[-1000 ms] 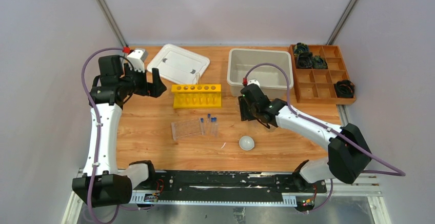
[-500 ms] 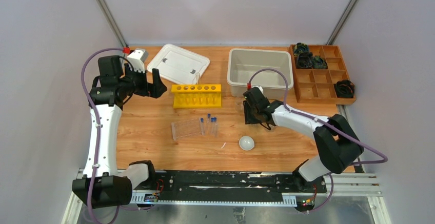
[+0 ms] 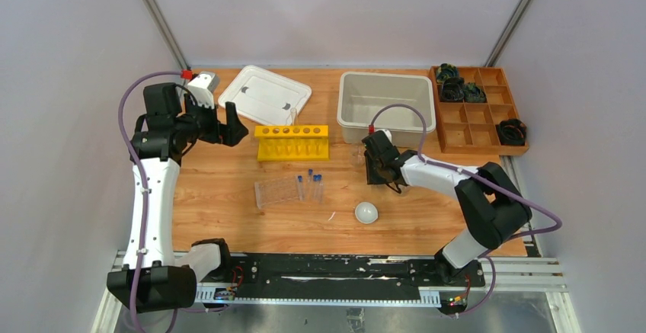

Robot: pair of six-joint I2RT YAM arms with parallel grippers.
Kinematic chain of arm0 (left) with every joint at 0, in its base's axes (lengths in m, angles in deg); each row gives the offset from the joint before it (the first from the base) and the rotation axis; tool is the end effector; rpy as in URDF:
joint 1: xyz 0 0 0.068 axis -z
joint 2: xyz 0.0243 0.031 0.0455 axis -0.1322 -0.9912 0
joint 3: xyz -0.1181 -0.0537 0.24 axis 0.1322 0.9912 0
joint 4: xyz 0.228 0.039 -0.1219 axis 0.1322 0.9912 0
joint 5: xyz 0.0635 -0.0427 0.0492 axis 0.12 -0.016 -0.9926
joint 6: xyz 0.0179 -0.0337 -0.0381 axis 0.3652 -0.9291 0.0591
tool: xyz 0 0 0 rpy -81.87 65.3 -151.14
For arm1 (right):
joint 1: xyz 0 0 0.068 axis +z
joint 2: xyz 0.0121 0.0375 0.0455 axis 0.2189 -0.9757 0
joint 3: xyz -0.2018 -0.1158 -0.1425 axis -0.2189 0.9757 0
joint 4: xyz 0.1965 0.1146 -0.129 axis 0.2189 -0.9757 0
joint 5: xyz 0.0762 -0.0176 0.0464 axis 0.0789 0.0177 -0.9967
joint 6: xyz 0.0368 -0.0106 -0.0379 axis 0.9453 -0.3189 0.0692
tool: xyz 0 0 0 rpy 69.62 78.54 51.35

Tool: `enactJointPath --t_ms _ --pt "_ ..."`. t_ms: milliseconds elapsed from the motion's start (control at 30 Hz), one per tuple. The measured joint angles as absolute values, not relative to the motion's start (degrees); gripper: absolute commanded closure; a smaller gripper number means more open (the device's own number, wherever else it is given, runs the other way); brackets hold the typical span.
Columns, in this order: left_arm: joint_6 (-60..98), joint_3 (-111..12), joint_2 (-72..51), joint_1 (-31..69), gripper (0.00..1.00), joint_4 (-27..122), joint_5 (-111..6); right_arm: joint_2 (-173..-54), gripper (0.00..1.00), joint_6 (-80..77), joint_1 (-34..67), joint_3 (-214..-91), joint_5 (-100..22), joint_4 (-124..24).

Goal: Organize the chemistry lab equipment

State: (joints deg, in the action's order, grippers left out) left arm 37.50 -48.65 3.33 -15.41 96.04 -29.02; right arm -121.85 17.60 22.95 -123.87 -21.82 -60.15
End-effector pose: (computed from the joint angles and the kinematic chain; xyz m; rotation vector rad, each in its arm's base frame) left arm 0.2121 0.0102 0.3827 0.2842 2.1256 -0.4630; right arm 0.2492 0.1714 0.1686 -0.1428 2.4993 0.2458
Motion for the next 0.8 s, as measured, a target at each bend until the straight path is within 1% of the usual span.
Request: enactJointPath --t_ms 133,200,333,367,400,633,800 --pt "37.48 -48.65 3.53 -15.41 0.0 96.04 -28.91 -122.33 0.7 17.63 22.95 -123.91 -21.82 -58.88" --pt "37.48 -48.65 3.64 -15.41 0.0 96.04 -28.82 -122.55 0.74 17.6 22.95 -124.0 -21.82 -58.51" --pt "37.48 -48.65 4.01 -15.41 0.0 96.06 -28.58 -122.97 0.95 17.84 22.95 -124.13 -21.82 -57.59" --pt "37.48 -48.67 4.05 -15.41 0.0 96.06 -28.52 -122.97 0.98 18.0 22.95 -124.13 -21.93 -57.53" --pt "37.48 -48.78 4.1 -15.41 0.0 96.15 -28.39 -122.97 1.0 18.04 22.95 -124.13 -22.06 -57.42" --pt "37.48 -49.22 4.73 -15.41 0.0 96.3 -27.36 -120.52 1.0 19.18 24.24 -122.19 -24.16 -57.62" --pt "37.5 -49.22 5.43 -15.41 0.0 96.56 -26.18 -113.66 1.0 19.83 28.5 -122.08 -27.11 -61.14"
